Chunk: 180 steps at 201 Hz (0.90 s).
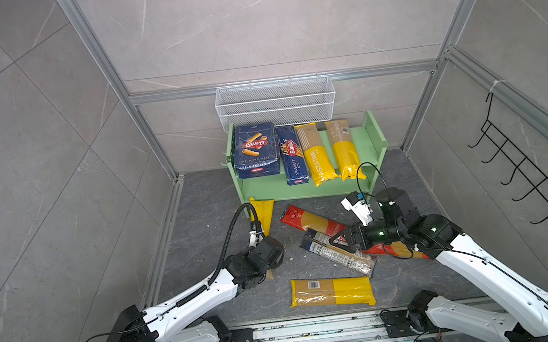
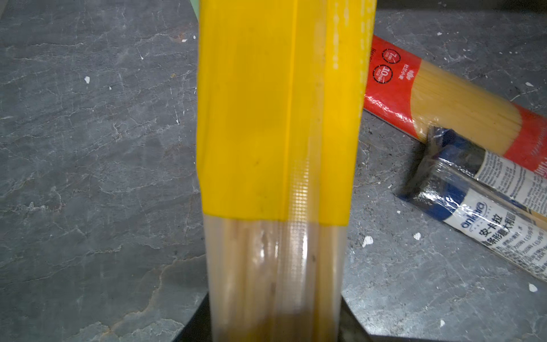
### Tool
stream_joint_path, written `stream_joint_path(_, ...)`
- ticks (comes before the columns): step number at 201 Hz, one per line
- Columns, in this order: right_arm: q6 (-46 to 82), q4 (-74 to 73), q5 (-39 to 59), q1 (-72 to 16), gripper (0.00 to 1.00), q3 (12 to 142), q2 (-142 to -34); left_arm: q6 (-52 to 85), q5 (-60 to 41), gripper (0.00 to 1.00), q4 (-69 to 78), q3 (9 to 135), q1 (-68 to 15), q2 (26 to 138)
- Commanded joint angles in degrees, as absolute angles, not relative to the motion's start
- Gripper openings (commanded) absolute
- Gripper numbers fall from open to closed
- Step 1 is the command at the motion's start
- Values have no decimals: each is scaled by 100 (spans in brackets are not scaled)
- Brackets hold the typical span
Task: Place and organize the pasta boxes and bags onto the shelf
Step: 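Lift the yellow bag upright and carry it toward the shelf's lower tier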
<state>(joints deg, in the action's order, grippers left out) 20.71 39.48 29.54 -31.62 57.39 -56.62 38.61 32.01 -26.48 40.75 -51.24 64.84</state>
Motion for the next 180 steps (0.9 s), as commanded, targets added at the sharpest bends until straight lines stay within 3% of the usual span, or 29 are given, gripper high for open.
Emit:
stream_joint_path(1,1908,4107,2844,-3193,88,5924,-5650,3311,3260,0,-1718,4602,-4915,6326)
stream_joint_path(180,1784,4091,2803,-3195,89,6275,-6270,2419,2006,0,-969,6054,-3605,7771)
